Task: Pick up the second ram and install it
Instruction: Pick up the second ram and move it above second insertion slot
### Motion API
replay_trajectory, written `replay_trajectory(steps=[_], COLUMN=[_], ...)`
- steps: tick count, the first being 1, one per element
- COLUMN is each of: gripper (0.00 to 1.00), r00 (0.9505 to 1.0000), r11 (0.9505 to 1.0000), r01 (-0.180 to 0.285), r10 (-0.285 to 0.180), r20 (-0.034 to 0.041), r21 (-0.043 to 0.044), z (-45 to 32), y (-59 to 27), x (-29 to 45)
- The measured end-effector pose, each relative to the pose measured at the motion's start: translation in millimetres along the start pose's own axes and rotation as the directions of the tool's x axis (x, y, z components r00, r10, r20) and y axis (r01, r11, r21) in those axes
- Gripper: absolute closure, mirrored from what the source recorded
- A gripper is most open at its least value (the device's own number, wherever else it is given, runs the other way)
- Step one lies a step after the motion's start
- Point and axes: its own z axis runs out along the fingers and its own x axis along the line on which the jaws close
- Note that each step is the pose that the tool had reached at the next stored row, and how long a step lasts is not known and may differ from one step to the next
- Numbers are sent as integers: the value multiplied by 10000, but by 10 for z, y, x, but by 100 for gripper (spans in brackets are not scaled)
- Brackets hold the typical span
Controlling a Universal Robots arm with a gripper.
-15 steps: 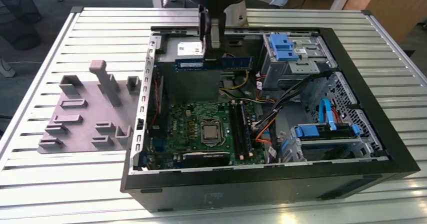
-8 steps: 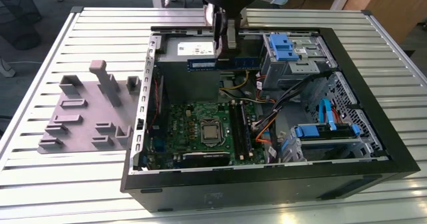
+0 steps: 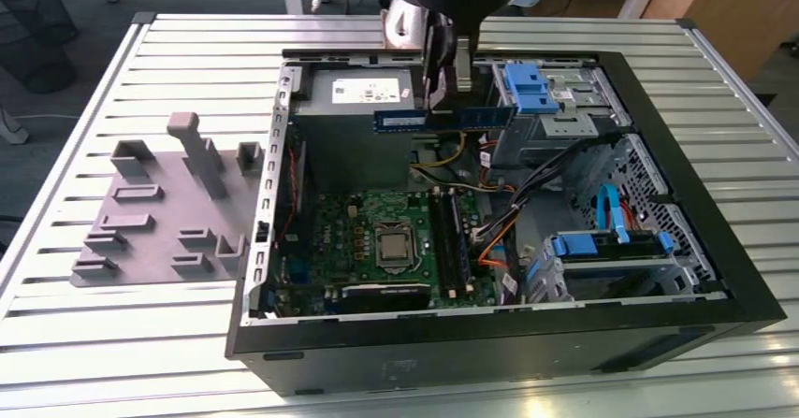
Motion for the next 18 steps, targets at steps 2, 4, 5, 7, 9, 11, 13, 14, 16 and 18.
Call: replay_trajectory(steps=[2,4,5,7,9,11,13,14,16,18], gripper=[86,86,86,86,86,86,86,86,86,86], r00=[10000,10000,10000,10000,10000,10000,10000,10000,9999,9991], r11=[10000,10000,10000,10000,10000,10000,10000,10000,9999,9991], r01=[0,0,0,0,0,0,-4,-29,-153,-420], r10=[0,0,0,0,0,0,4,29,153,420], r20=[0,0,0,-1,0,0,0,0,1,4], r21=[0,0,0,0,0,0,0,0,0,-1], z=[0,0,0,0,0,0,0,0,0,1], y=[-5,-9,-9,-11,-12,-14,-14,-14,-15,-15], x=[-1,-1,-1,-1,-1,-1,-1,-1,-1,-1])
